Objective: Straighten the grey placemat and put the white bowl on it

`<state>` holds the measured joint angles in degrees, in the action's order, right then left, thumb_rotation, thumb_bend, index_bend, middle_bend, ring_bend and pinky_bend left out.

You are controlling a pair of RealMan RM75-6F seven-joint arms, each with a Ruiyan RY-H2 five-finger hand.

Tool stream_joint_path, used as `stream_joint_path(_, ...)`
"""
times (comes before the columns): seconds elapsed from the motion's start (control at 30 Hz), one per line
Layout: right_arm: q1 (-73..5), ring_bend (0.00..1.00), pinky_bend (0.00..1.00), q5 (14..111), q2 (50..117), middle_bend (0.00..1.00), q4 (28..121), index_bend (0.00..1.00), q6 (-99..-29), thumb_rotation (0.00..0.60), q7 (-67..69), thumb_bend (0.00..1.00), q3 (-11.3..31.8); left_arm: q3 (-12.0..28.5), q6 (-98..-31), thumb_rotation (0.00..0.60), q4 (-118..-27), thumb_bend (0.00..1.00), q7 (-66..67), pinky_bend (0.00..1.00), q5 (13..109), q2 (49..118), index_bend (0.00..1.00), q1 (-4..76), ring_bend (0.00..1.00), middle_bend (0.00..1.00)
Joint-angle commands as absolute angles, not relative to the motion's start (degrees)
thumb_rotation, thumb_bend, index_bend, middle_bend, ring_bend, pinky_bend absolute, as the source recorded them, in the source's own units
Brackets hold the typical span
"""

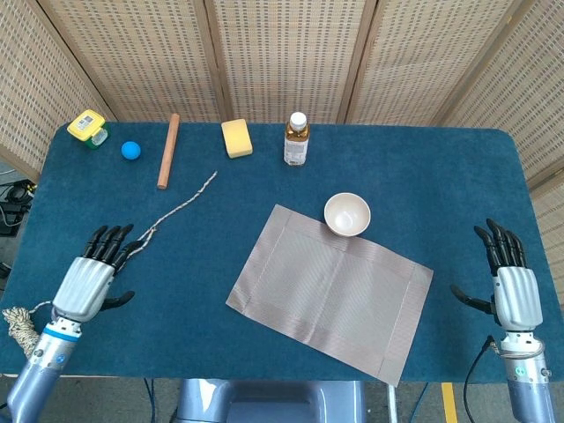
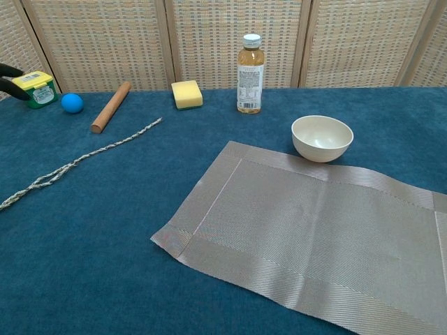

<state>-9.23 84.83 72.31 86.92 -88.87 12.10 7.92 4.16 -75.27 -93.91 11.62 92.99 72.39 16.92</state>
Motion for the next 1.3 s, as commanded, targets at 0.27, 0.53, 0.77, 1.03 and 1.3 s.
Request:
stream_joint_path(0.27,-8.7,0.0,0.0,84.42,70.9,0.0,87.0,0.14,-88.74,0.6,15.66,0.27,8.69,5.91,-61.37,0.6,-89.08,0.03,14.18,0.0,92.25,79.28,0.38,27.94,0.0,0.0)
stream_joint_path(0.53,-8.62,0.0,0.0,84.24,70.6,0.0,86.78,0.14,-88.64,0.6,16.95,0.27,9.21,5.47,-54.95,0.6,-86.13,0.04,16.86,0.0,90.83,83.32,0.41,32.91,0.0,0.0)
stream_joint_path(0.77,-8.54,0.0,0.0,83.59,70.38,0.0,86.32,0.14,-88.29,0.6,18.43,0.27,9.74,4.49,-51.49,0.6,-82.95,0.04,18.6,0.0,89.49,87.28,0.44,35.56,0.0,0.0)
stream_joint_path(1.03,-8.42,0.0,0.0,83.68,70.16,0.0,86.27,0.14,-88.43,0.6,19.47,0.27,10.08,3.48,-51.13,0.6,-79.96,0.06,19.78,0.0,88.48,91.1,0.45,36.76,0.0,0.0)
stream_joint_path(1.3,-8.15,0.0,0.0,84.15,69.95,0.0,86.43,0.14,-88.86,0.6,20.13,0.27,10.12,3.14,-50.92,0.6,-78.09,0.12,20.65,0.0,87.49,95.03,0.44,38.08,0.0,0.0)
